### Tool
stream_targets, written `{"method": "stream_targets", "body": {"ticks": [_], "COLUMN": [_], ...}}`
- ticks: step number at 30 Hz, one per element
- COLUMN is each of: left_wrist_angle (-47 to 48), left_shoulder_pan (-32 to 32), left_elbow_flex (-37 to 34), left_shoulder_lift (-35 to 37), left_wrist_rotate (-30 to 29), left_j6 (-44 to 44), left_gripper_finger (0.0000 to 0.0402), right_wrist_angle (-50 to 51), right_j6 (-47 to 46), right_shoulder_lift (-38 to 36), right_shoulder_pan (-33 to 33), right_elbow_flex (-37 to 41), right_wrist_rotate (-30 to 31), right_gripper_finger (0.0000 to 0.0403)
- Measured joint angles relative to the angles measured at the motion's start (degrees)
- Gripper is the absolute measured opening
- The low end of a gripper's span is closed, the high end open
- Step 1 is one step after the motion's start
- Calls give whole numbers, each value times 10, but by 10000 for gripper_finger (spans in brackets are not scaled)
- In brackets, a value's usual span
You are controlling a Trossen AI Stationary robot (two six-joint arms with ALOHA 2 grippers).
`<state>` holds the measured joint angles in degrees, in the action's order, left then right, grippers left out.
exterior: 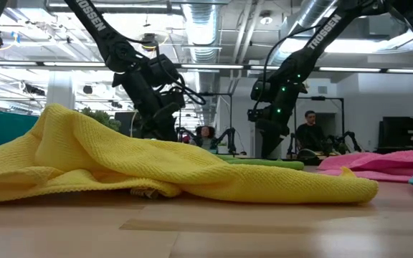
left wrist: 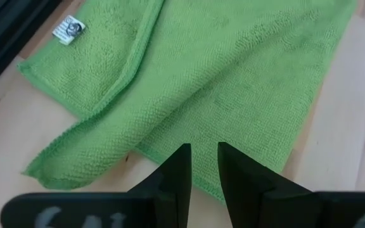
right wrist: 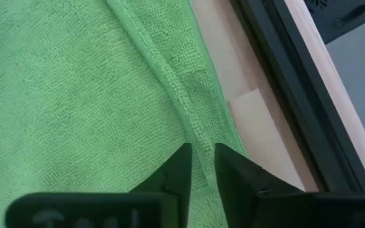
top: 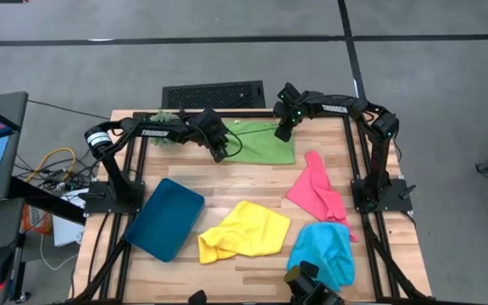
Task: Fold microfiber towels
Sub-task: Fold the green microfiber towel
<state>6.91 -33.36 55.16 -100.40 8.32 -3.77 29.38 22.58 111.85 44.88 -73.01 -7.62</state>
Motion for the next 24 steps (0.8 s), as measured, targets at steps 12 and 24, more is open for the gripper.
{"method": "stream_targets", "body": {"ticks": [12, 24], "left_wrist_angle": [-4, -4], "left_shoulder_pan": [0, -1], "left_elbow_flex": [0, 0], "left_shoulder_lift": [0, 0], "left_wrist_rotate": [0, -9], "left_j6": [-1, 14], "left_gripper_finger": [68, 68], "right_wrist_angle": [-7, -7], "right_j6": [15, 19], "right_shoulder_lift": [22, 25], "right_shoulder_pan": [-1, -6], "right_elbow_flex": [1, -1], "right_wrist_rotate": [15, 17], "right_gripper_finger": [137, 92]}}
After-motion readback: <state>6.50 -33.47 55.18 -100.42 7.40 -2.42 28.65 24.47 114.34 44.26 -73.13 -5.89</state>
